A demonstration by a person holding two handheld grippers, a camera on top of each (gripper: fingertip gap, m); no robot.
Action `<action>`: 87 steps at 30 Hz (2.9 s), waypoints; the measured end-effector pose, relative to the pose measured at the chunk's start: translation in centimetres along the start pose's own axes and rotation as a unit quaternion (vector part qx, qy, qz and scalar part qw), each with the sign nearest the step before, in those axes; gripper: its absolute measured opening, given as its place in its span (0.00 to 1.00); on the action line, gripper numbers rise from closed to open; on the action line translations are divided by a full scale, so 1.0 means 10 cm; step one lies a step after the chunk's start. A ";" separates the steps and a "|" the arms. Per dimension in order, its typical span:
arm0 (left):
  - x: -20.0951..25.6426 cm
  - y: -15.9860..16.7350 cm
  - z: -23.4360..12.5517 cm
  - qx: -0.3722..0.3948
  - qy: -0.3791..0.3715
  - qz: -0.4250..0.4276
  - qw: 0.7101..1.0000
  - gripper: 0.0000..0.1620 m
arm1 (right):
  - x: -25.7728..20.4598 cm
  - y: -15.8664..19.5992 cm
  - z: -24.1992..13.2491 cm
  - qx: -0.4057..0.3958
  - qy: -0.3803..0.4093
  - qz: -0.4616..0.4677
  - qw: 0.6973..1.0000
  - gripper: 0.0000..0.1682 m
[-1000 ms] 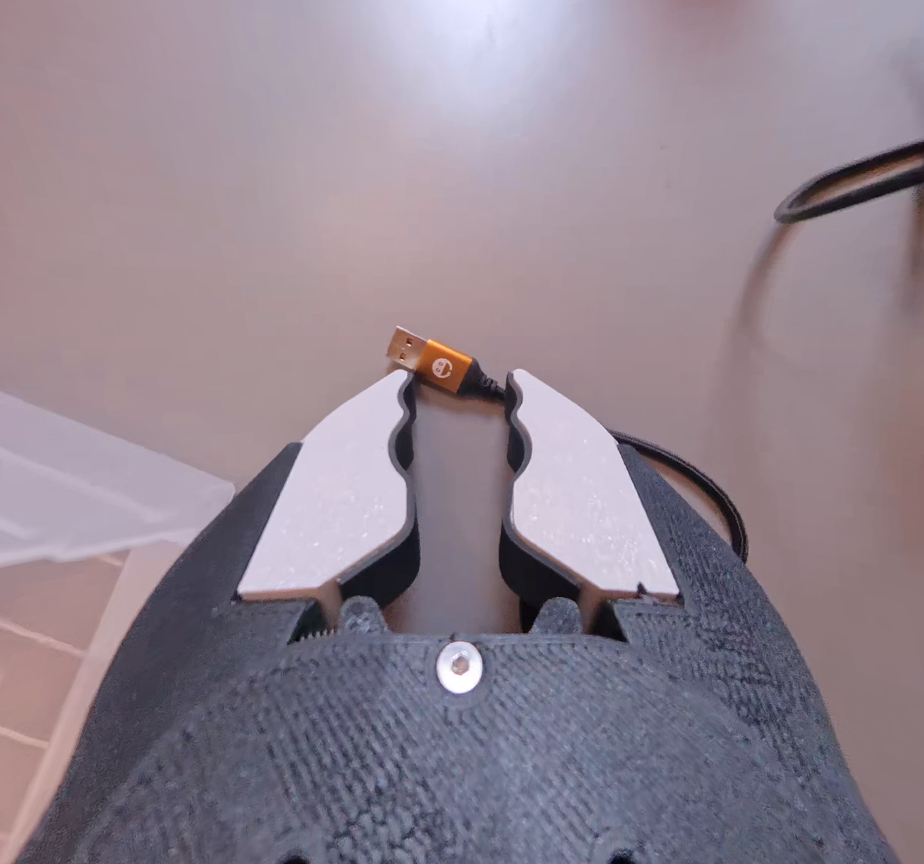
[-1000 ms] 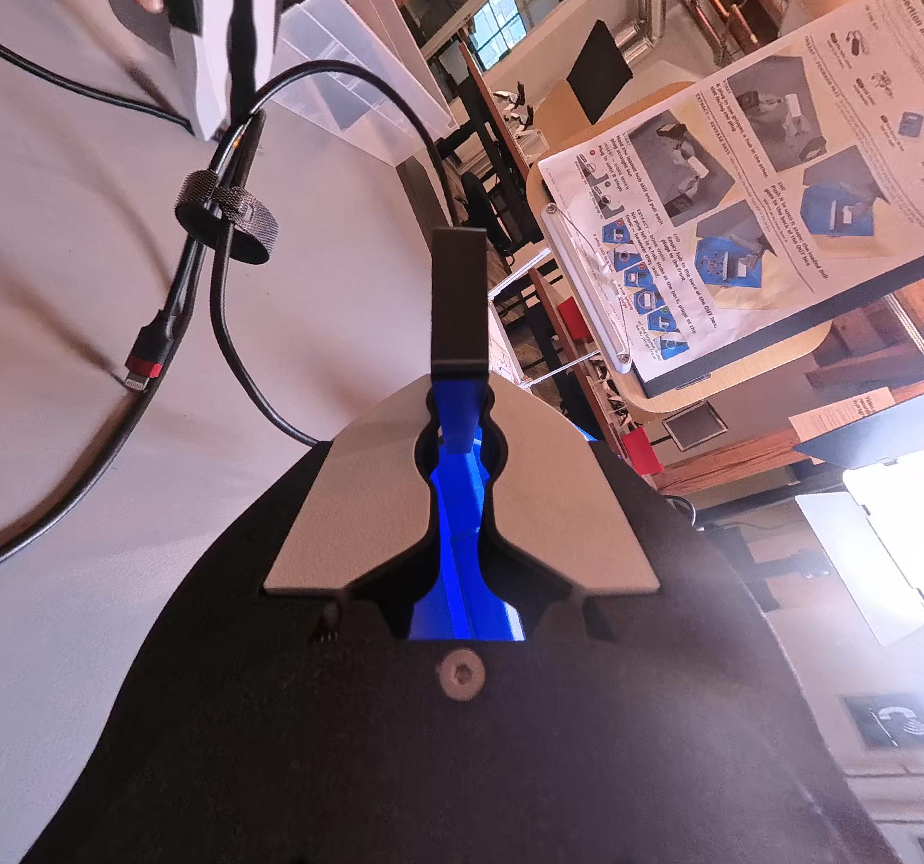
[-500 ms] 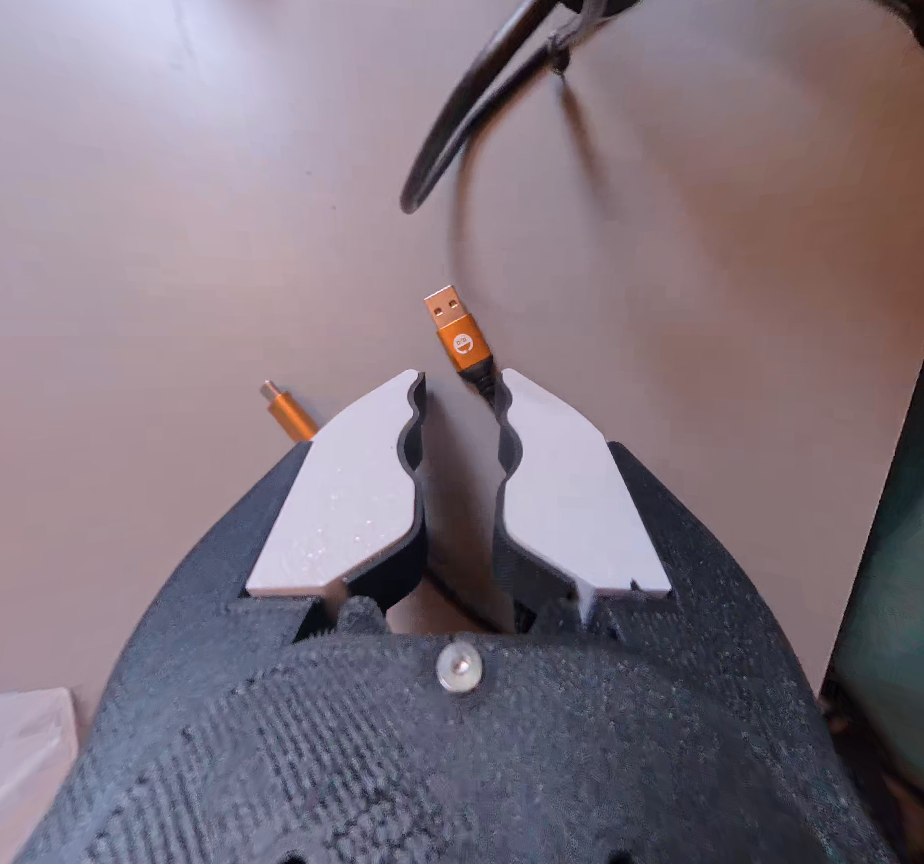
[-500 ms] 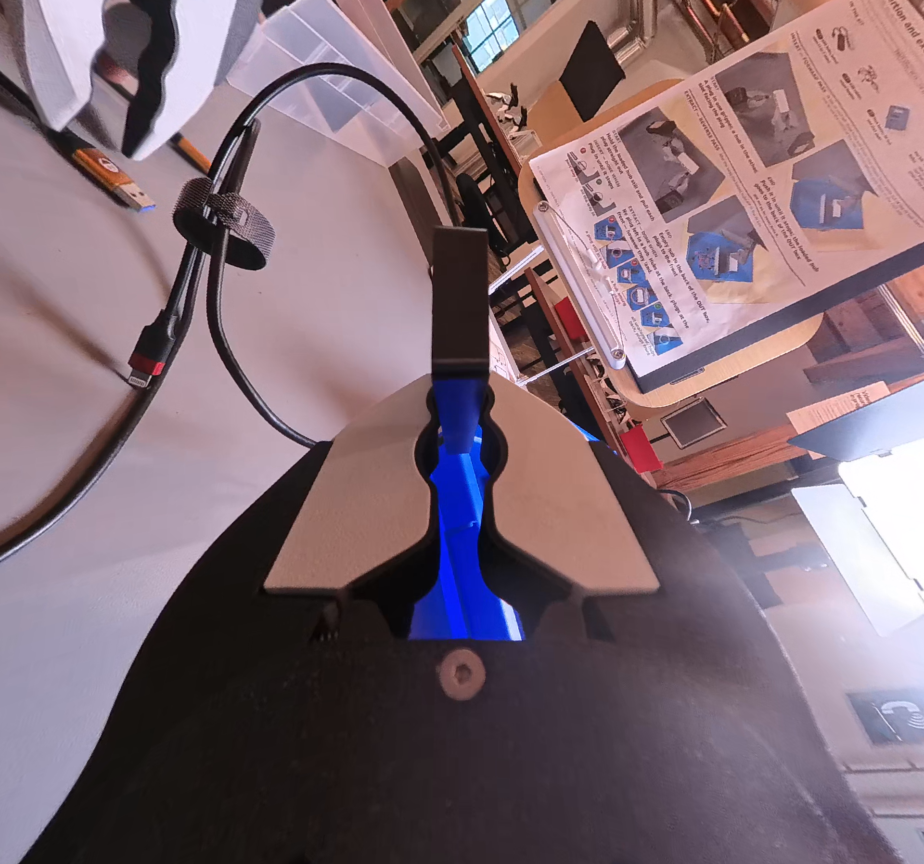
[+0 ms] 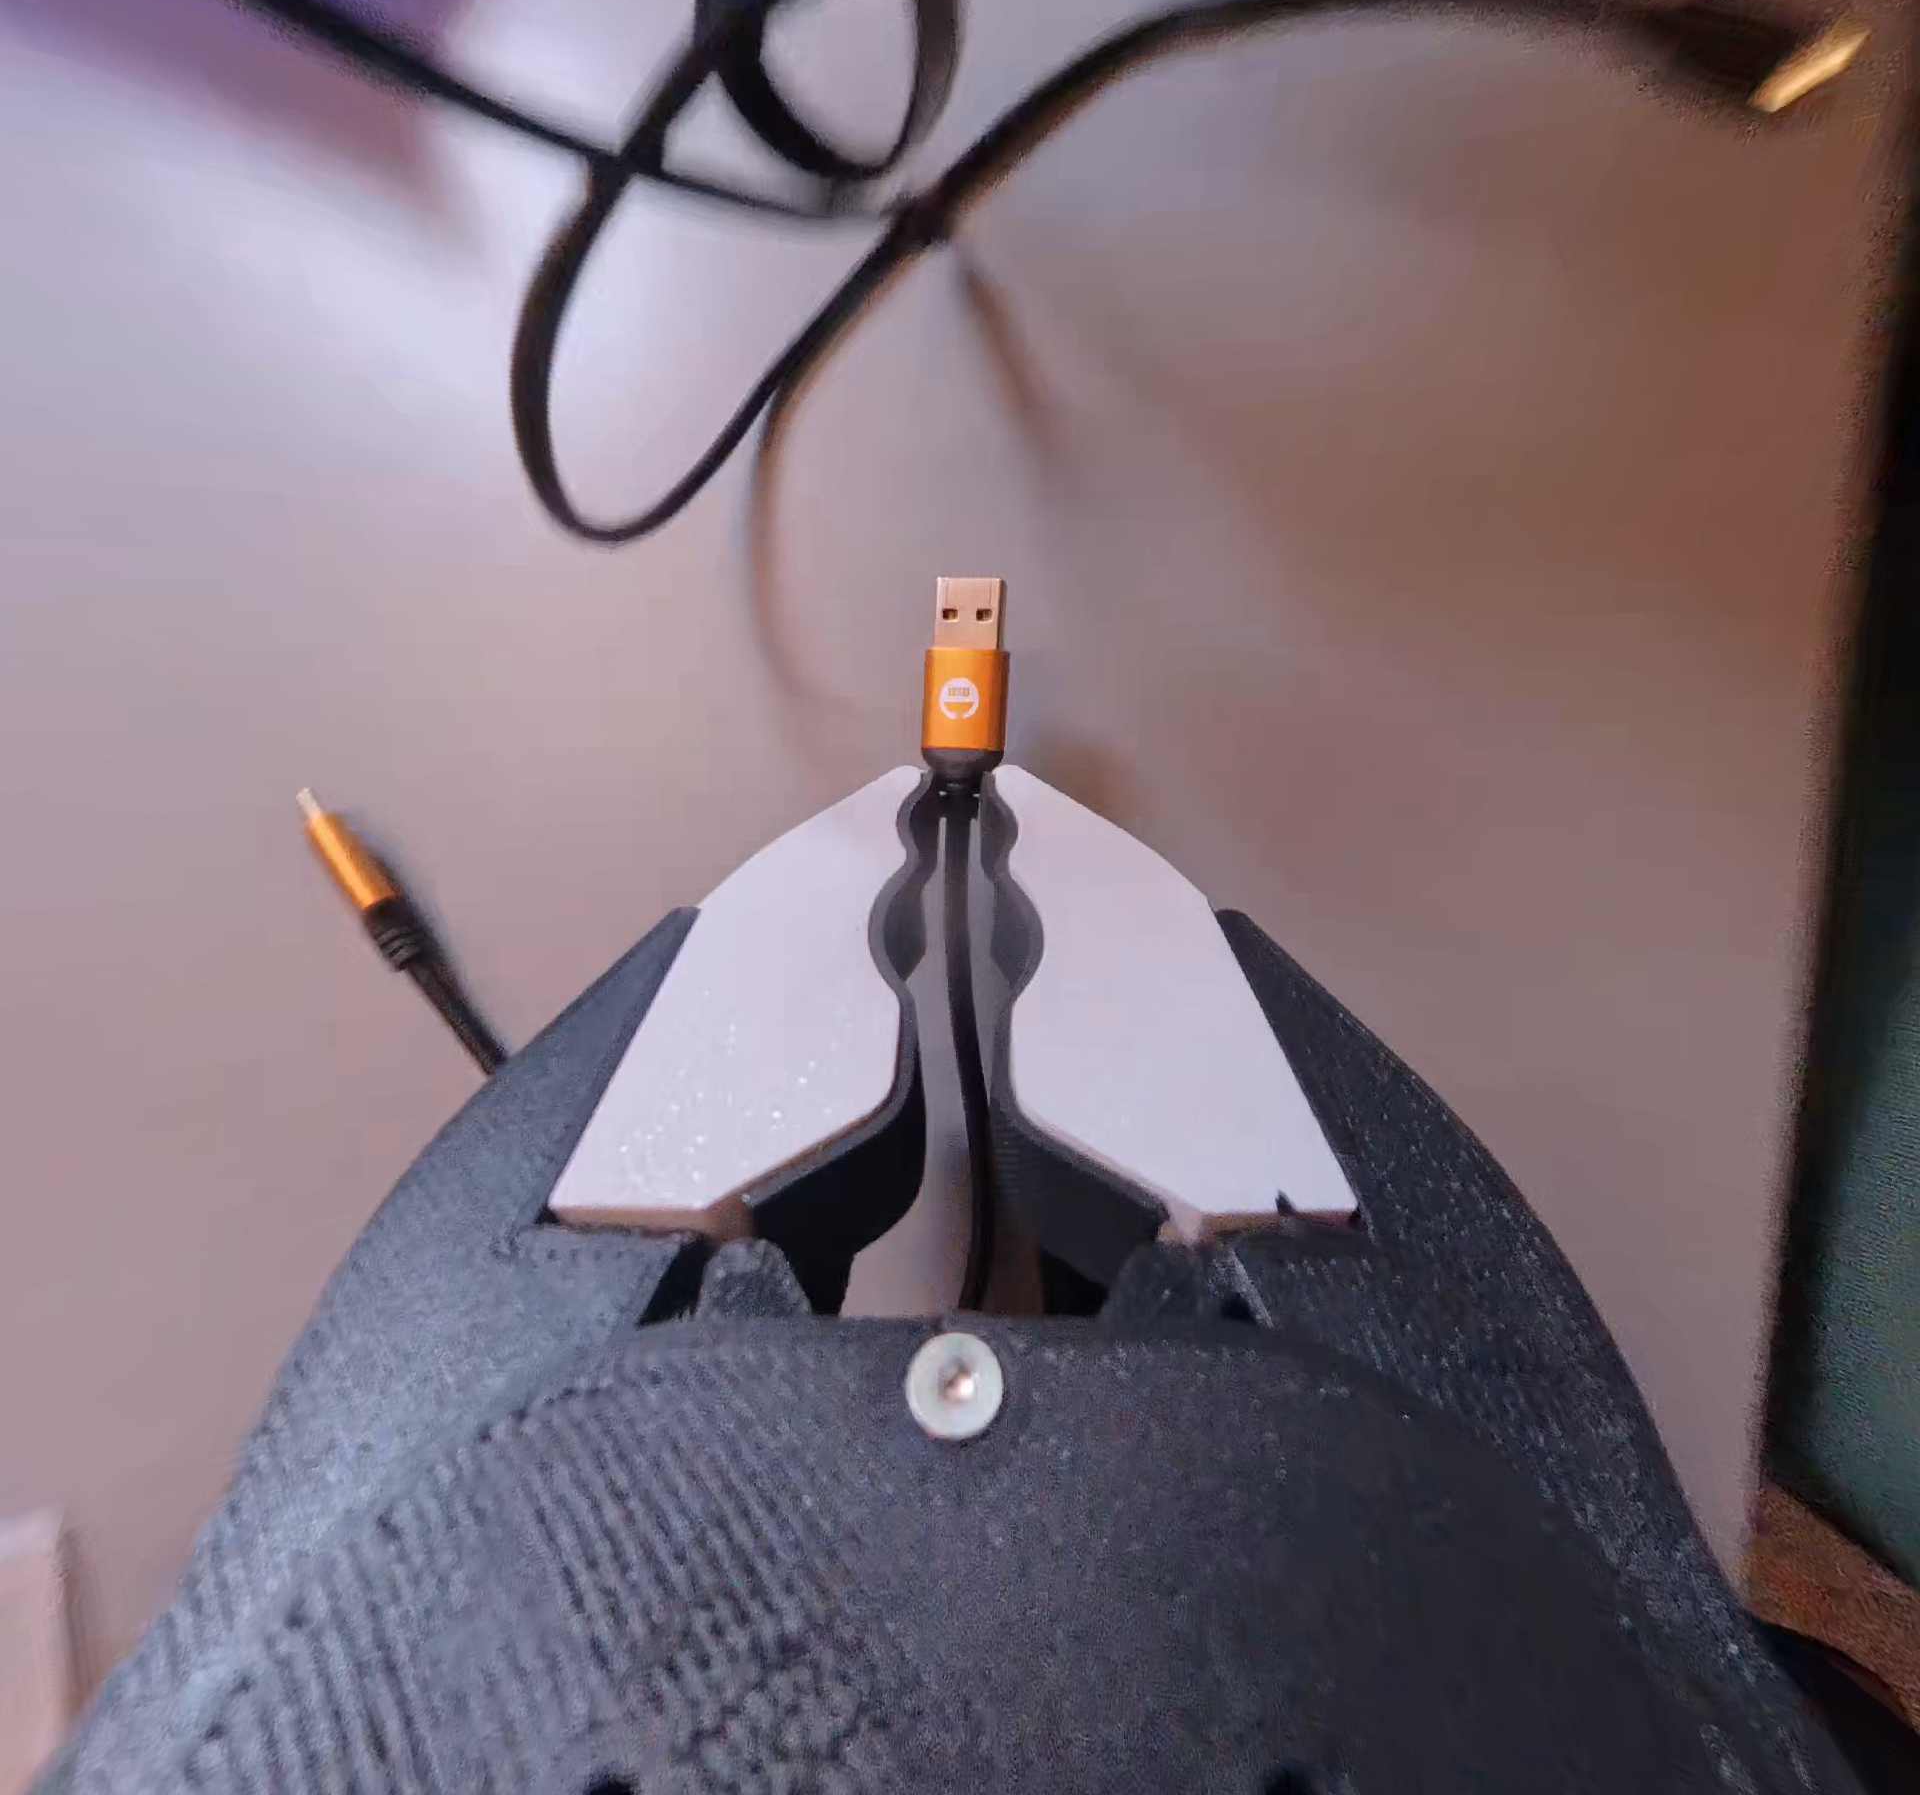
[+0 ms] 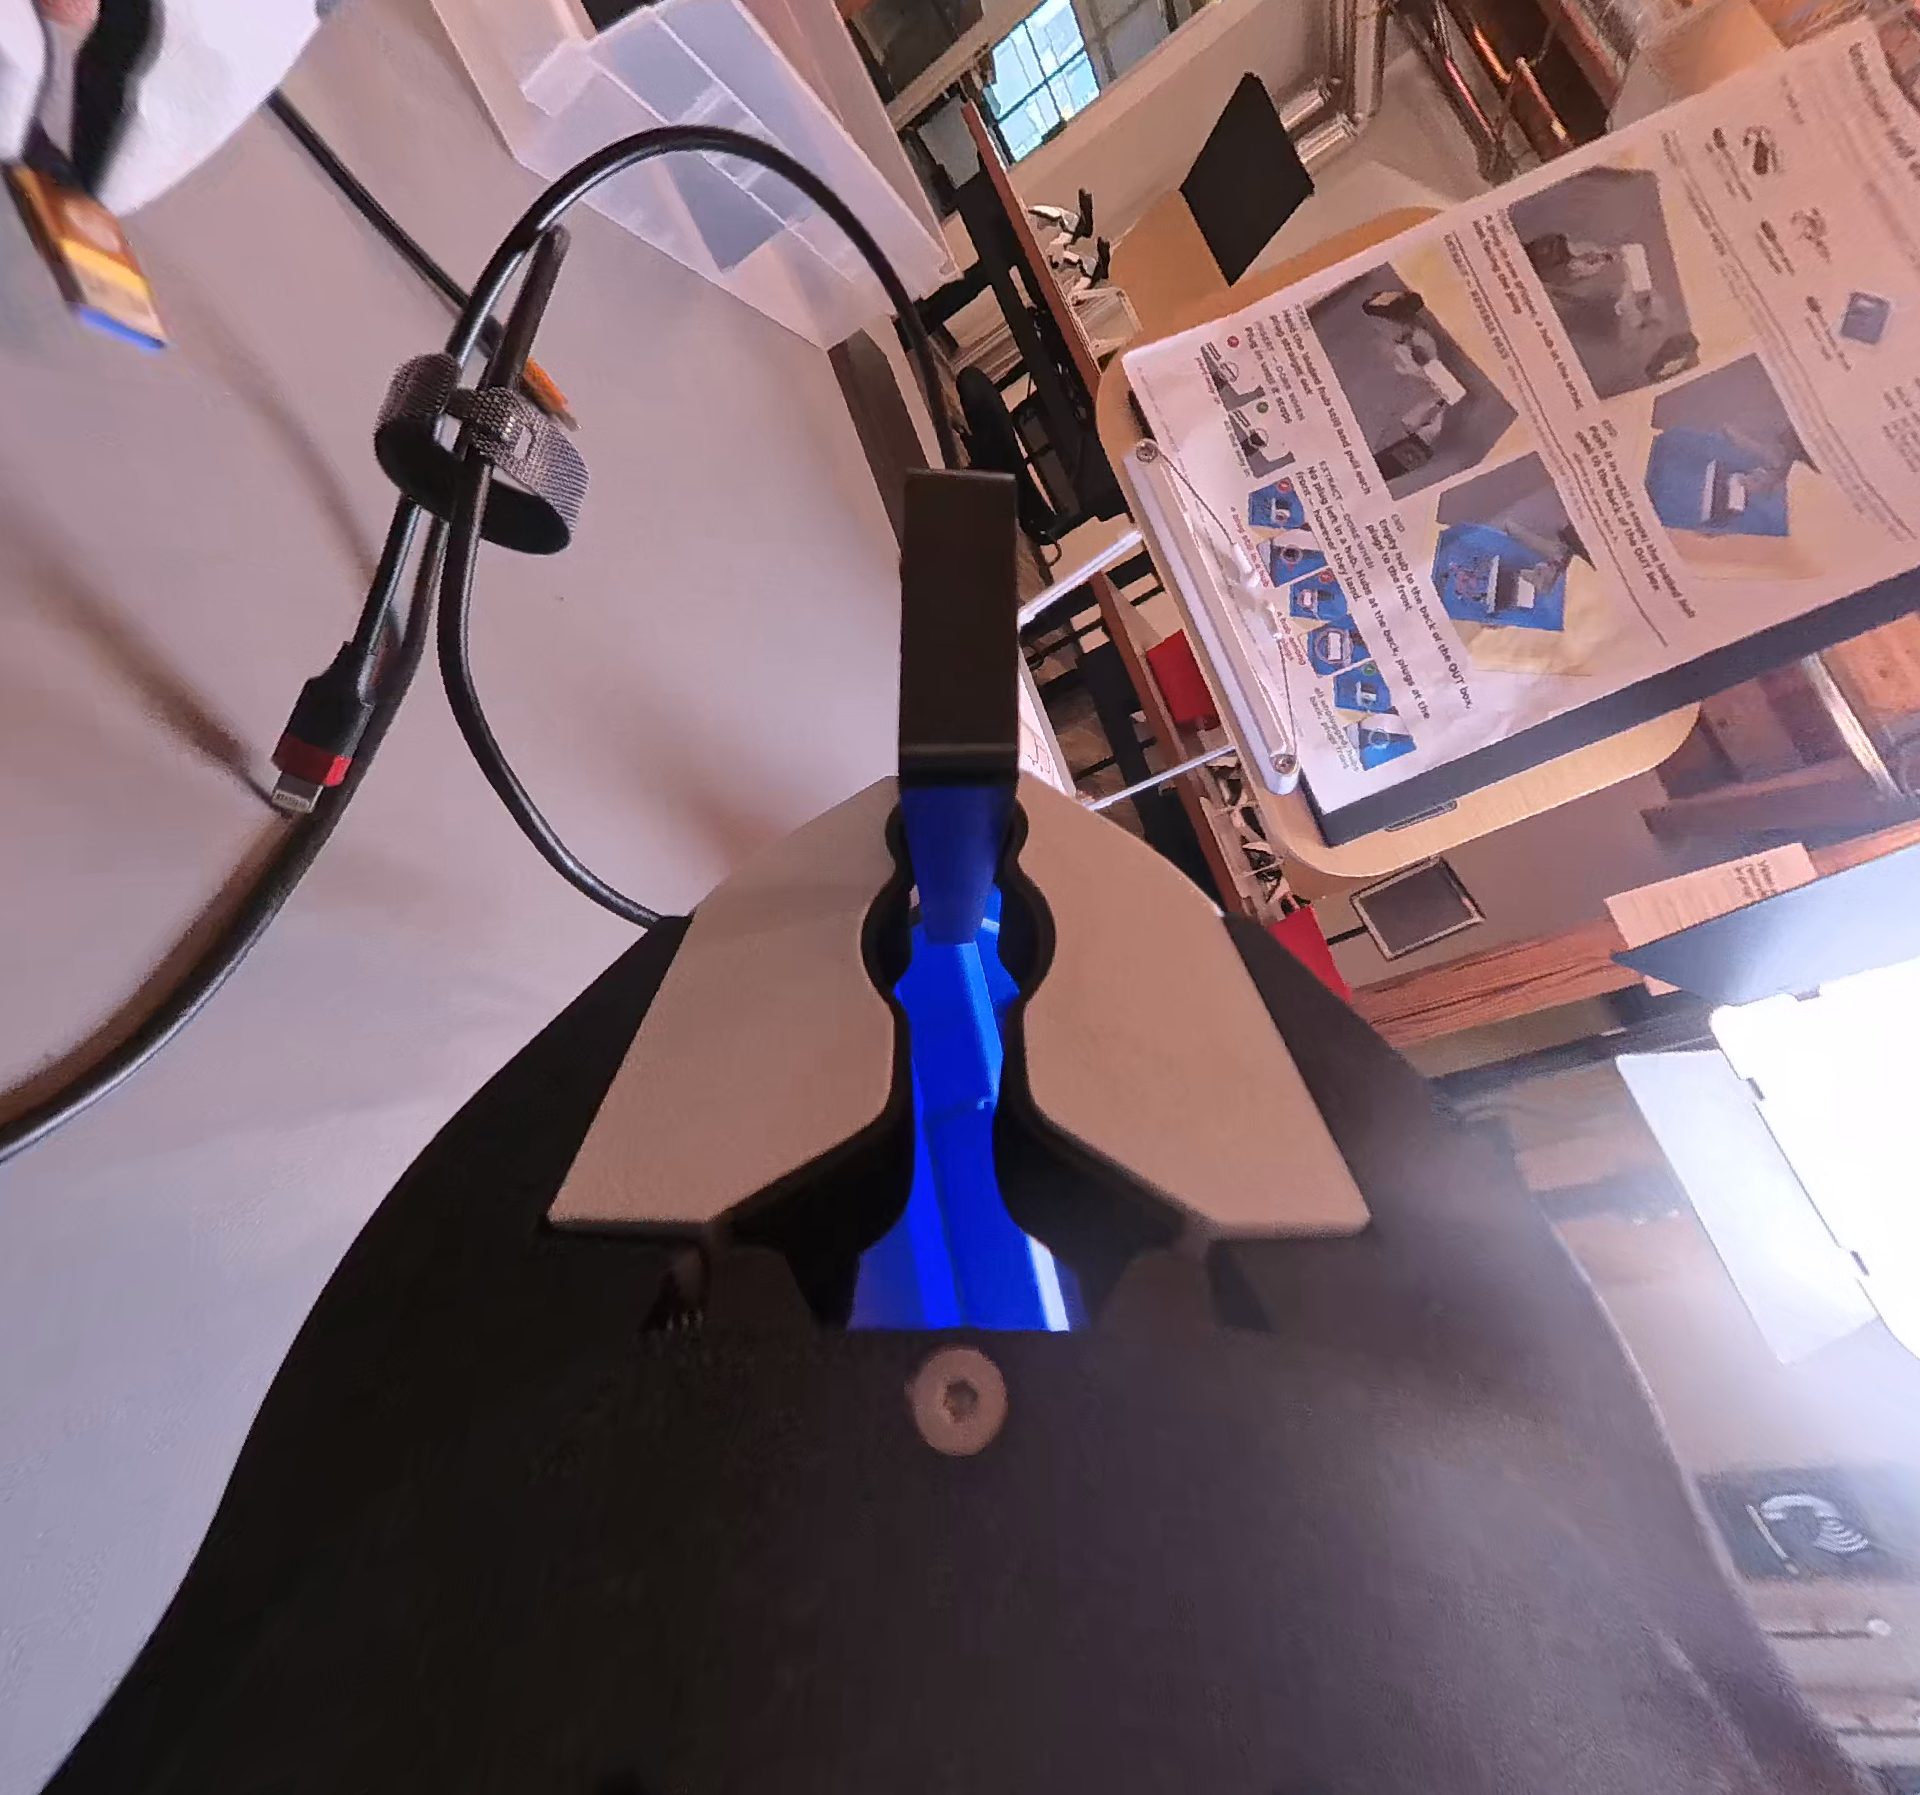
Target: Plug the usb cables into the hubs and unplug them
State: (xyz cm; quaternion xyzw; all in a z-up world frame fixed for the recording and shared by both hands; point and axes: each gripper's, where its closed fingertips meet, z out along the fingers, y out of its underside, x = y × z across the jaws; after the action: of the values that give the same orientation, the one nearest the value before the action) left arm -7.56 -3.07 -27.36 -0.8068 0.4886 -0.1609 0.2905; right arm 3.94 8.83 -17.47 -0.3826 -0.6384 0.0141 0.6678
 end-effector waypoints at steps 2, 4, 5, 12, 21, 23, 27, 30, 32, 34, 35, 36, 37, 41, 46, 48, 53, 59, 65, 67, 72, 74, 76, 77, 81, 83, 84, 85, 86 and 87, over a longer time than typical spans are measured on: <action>0.17 -0.26 -0.20 0.091 0.080 -0.006 0.993 0.05 | -0.03 -0.05 -0.01 0.007 0.001 -0.017 1.000 0.07; 0.24 -0.49 -0.43 0.166 0.124 -0.002 0.978 0.05 | -0.06 -0.12 -0.02 0.020 -0.002 -0.027 0.999 0.07; 0.26 -0.57 -0.52 0.188 0.136 -0.001 0.973 0.05 | -0.08 -0.16 -0.02 0.028 -0.005 -0.029 0.999 0.07; 0.27 -0.81 -0.54 0.183 0.139 0.018 0.973 0.05 | -0.22 -0.34 -0.06 0.075 -0.041 -0.023 0.996 0.07; 0.03 -0.98 -0.34 0.065 0.092 -0.001 0.994 0.04 | -0.33 -0.41 -0.08 0.109 -0.101 0.053 0.987 0.07; -0.04 -1.01 -0.36 0.044 0.069 0.010 0.997 0.04 | -0.30 -0.42 -0.09 0.117 -0.105 0.076 0.985 0.07; -0.20 -1.11 -0.51 0.013 0.022 0.045 0.999 0.04 | -0.31 -0.37 -0.07 0.110 -0.113 0.090 0.983 0.07; -0.19 -1.18 -0.59 -0.003 0.023 0.065 0.998 0.04 | -0.34 -0.33 -0.05 0.100 -0.119 0.089 0.984 0.07; -0.07 -1.19 -0.53 -0.019 0.060 0.064 0.996 0.04 | -0.35 -0.33 -0.04 0.101 -0.122 0.089 0.983 0.07; 0.03 -1.16 -0.40 -0.045 0.096 0.061 0.993 0.04 | -0.38 -0.35 -0.04 0.103 -0.125 0.083 0.983 0.07; 0.06 -1.15 -0.34 -0.054 0.114 0.055 0.990 0.04 | -0.39 -0.36 -0.04 0.104 -0.126 0.077 0.984 0.07; 0.09 -1.14 -0.30 -0.061 0.132 0.046 0.988 0.04 | -0.41 -0.37 -0.04 0.104 -0.127 0.069 0.984 0.07; 0.09 -1.13 -0.26 -0.070 0.145 0.038 0.986 0.04 | -0.43 -0.38 -0.05 0.104 -0.126 0.060 0.985 0.07; 0.04 -1.11 -0.20 -0.091 0.177 0.010 0.980 0.04 | -0.49 -0.42 -0.06 0.099 -0.123 0.008 0.987 0.07; 0.09 -1.04 -0.18 -0.111 0.211 -0.002 0.971 0.04 | -0.55 -0.44 -0.06 0.095 -0.116 -0.038 0.988 0.07; 0.11 -1.02 -0.16 -0.117 0.220 -0.009 0.968 0.04 | -0.57 -0.45 -0.06 0.094 -0.115 -0.052 0.988 0.07; 0.10 -0.98 -0.14 -0.140 0.213 -0.006 0.967 0.04 | -0.61 -0.44 -0.04 0.081 -0.108 -0.088 0.987 0.07; 0.12 -1.05 -0.11 -0.121 0.200 0.000 0.972 0.04 | -0.65 -0.36 0.01 0.047 -0.100 -0.115 0.987 0.07; 0.08 -1.02 -0.04 -0.091 0.172 -0.030 0.980 0.04 | -0.66 -0.30 0.07 -0.007 -0.085 -0.113 0.990 0.07; 0.04 -0.99 -0.02 -0.083 0.163 -0.047 0.982 0.04 | -0.64 -0.28 0.11 -0.034 -0.075 -0.112 0.990 0.07; 0.02 -0.92 0.00 -0.067 0.160 -0.061 0.983 0.04 | -0.67 -0.28 0.15 -0.064 -0.065 -0.136 0.987 0.07; 0.03 -0.91 -0.02 -0.062 0.169 -0.069 0.981 0.04 | -0.68 -0.29 0.15 -0.067 -0.064 -0.150 0.984 0.07; 0.02 -0.98 -0.04 -0.038 0.182 -0.087 0.979 0.04 | -0.70 -0.32 0.16 -0.068 -0.062 -0.172 0.981 0.07; 0.02 -0.96 -0.05 -0.048 0.185 -0.081 0.978 0.04 | -0.71 -0.33 0.16 -0.073 -0.061 -0.177 0.980 0.07; 0.05 -0.80 0.09 -0.096 0.150 -0.033 0.983 0.04 | -0.79 -0.31 0.19 -0.083 -0.070 -0.196 0.975 0.07; 0.00 -0.87 0.05 -0.075 0.140 -0.041 0.986 0.04 | -0.73 -0.29 0.21 -0.089 -0.057 -0.188 0.976 0.07; -0.04 -0.94 -0.01 -0.055 0.130 -0.035 0.989 0.04 | -0.65 -0.30 0.21 -0.086 -0.043 -0.175 0.980 0.07; -0.05 -1.01 -0.08 -0.030 0.121 -0.025 0.992 0.04 | -0.57 -0.32 0.21 -0.078 -0.031 -0.162 0.983 0.07; -0.07 -1.09 -0.15 -0.001 0.109 -0.017 0.994 0.05 | -0.50 -0.35 0.20 -0.072 -0.022 -0.149 0.986 0.07; -0.08 -1.17 -0.23 0.029 0.097 -0.009 0.995 0.06 | -0.46 -0.36 0.19 -0.068 -0.017 -0.141 0.988 0.07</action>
State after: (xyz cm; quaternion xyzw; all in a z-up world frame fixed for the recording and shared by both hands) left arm -1.06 1.06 -18.28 -0.7830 0.5025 -0.2549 0.2635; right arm -0.24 4.88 -19.68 -0.3330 -0.6966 -0.1172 0.6247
